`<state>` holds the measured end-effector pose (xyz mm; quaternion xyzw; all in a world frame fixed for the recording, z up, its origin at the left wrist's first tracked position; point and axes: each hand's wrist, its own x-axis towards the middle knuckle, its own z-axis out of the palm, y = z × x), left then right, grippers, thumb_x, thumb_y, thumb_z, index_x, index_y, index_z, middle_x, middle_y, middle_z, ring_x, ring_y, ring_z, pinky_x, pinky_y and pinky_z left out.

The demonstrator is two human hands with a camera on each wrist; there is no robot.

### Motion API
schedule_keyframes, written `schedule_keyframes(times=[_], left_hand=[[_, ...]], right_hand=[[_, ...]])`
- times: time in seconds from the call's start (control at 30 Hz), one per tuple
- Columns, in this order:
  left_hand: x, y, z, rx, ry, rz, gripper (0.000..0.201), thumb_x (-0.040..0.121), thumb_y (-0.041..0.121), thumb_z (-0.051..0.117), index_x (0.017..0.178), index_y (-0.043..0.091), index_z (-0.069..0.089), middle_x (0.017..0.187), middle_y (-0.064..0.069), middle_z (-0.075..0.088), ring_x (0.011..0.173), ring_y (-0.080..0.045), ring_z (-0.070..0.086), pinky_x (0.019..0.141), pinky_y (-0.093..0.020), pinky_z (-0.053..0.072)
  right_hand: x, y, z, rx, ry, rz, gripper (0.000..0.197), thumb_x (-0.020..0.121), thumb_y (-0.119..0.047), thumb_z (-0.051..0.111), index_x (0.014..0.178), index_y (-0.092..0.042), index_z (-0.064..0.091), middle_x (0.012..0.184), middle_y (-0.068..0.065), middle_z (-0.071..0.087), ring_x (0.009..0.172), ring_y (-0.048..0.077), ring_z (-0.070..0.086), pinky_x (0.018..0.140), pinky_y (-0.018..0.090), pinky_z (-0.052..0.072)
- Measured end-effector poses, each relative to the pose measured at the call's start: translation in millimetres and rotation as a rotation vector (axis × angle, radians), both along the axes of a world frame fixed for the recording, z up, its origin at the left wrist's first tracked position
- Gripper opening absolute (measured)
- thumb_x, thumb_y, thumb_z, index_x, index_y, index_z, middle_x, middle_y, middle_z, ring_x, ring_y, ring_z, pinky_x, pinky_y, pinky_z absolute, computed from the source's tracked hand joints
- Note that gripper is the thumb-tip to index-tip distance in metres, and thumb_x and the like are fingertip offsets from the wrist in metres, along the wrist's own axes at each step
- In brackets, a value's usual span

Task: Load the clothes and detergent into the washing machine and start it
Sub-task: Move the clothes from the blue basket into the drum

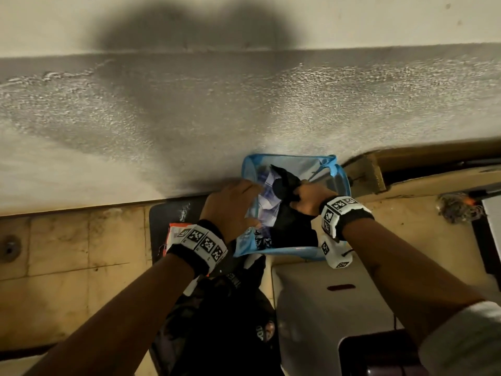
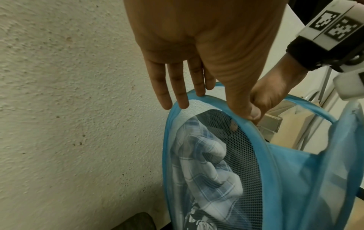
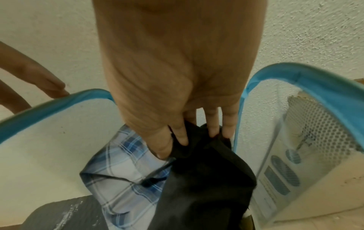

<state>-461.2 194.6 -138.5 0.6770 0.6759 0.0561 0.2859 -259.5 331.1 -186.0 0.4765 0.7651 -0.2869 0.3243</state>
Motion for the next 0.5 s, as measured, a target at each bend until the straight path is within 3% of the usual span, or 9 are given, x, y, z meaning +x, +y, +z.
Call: schedule_keyframes(times=[0.07,0.1,0.17,0.23,0.33,0.4,0.47,0.5], left_hand=[[0.0,-0.1,-1.0,0.0,0.003,0.005,0.073,0.076,0.051,0.076,0.139,0.032,0.044,0.142,0.011,0.047,0.122,-0.018,0.054,0.09,-0.038,0.052],[-0.3,-0.1,-1.2,-0.001,0.007,0.003,0.074,0.076,0.052,0.075,0.14,0.032,0.044,0.142,0.011,0.047,0.122,-0.018,0.054,0.09,-0.038,0.051],[-1.0,0.3,-0.6,-0.004,0.01,0.001,0.075,0.077,0.052,0.075,0.141,0.031,0.043,0.143,0.011,0.046,0.124,-0.018,0.054,0.091,-0.038,0.051],[0.2,0.0,1.2,-0.011,0.012,0.014,0.073,0.077,0.05,0.075,0.14,0.033,0.043,0.143,0.011,0.047,0.123,-0.017,0.054,0.091,-0.038,0.051],[5.5,-0.3,5.1,-0.018,0.036,0.03,0.071,0.077,0.047,0.075,0.139,0.035,0.042,0.142,0.013,0.047,0.12,-0.019,0.056,0.089,-0.039,0.052],[11.5,1.9,11.1,-0.011,0.077,0.023,0.072,0.079,0.047,0.074,0.14,0.032,0.041,0.142,0.009,0.047,0.122,-0.02,0.054,0.094,-0.04,0.05],[17.0,3.2,17.1,-0.004,0.105,0.024,0.073,0.079,0.044,0.074,0.142,0.03,0.039,0.142,0.005,0.048,0.124,-0.022,0.053,0.097,-0.04,0.048],[18.6,1.8,18.4,-0.012,0.094,0.037,0.073,0.08,0.042,0.075,0.142,0.031,0.038,0.141,0.004,0.049,0.123,-0.022,0.053,0.097,-0.039,0.048]], right_hand=[[0.0,-2.5,10.0,-0.016,0.027,-0.018,0.038,0.089,-0.039,0.058,0.109,-0.008,0.068,0.114,0.02,0.067,0.104,0.037,0.065,0.08,0.033,0.047],[2.0,-4.2,17.0,-0.017,0.045,-0.035,0.033,0.087,-0.037,0.059,0.101,-0.009,0.07,0.106,0.018,0.07,0.099,0.036,0.067,0.077,0.032,0.048],[9.7,-7.8,36.1,0.007,0.092,-0.066,0.033,0.079,-0.042,0.061,0.092,-0.013,0.073,0.097,0.013,0.073,0.093,0.032,0.069,0.08,0.036,0.054],[24.1,-11.9,61.5,0.014,0.174,-0.156,0.028,0.076,-0.045,0.07,0.088,-0.02,0.074,0.09,0.0,0.073,0.089,0.019,0.069,0.082,0.033,0.055],[47.2,-16.9,108.7,-0.089,0.274,-0.238,0.03,0.077,-0.035,0.085,0.102,-0.026,0.072,0.102,-0.012,0.07,0.099,0.006,0.064,0.088,0.026,0.051],[55.8,-18.3,146.2,-0.108,0.321,-0.241,0.035,0.08,-0.029,0.084,0.113,-0.028,0.072,0.112,-0.016,0.069,0.106,0.001,0.063,0.092,0.019,0.05],[60.6,-21.0,178.7,-0.068,0.346,-0.223,0.037,0.085,-0.018,0.079,0.12,-0.025,0.071,0.116,-0.017,0.067,0.109,-0.001,0.061,0.086,0.007,0.045],[62.4,-23.6,191.2,-0.043,0.361,-0.226,0.037,0.086,-0.014,0.078,0.121,-0.024,0.071,0.118,-0.015,0.067,0.112,-0.001,0.06,0.086,0.007,0.045]])
